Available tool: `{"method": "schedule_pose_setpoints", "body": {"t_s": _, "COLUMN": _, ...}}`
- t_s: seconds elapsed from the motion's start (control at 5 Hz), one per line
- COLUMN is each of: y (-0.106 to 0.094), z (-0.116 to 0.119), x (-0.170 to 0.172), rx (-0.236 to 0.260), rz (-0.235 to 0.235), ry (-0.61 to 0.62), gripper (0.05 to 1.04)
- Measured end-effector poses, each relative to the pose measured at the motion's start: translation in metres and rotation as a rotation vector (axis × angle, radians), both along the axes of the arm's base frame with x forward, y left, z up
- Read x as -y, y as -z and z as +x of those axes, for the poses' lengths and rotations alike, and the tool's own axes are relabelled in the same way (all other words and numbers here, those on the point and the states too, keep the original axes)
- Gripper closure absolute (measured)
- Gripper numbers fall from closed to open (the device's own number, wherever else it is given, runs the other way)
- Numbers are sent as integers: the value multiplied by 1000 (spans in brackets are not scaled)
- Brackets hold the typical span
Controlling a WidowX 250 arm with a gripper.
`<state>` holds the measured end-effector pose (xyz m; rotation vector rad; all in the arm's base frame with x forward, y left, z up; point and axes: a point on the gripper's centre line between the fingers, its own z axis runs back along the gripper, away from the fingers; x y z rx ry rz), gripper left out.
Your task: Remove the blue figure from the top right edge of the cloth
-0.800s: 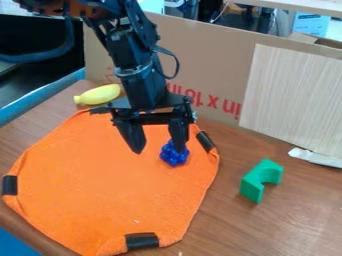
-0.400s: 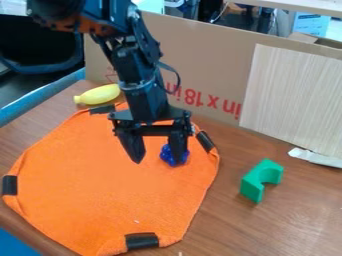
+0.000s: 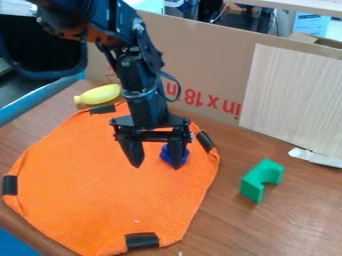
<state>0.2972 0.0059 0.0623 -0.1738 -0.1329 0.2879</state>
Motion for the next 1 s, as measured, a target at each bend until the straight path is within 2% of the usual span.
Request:
{"method": "schedule_pose_setpoints", "body": {"t_s": 0.6, "y": 12, "z": 13, "x": -9, "rx": 32, "rz": 32, "ry": -29, "gripper": 83}}
{"method": "schedule_pose_setpoints", "body": {"t_s": 0.8, "y": 13, "z": 23, "x": -13, "rx": 59, "rz": 46, "ry": -47, "gripper": 83}}
{"method": "schedule_pose_setpoints", "body": {"t_s": 1.0, "y": 15, "z": 34, "x": -19, "rx": 63, "rz": 70, "ry": -63, "gripper": 83}}
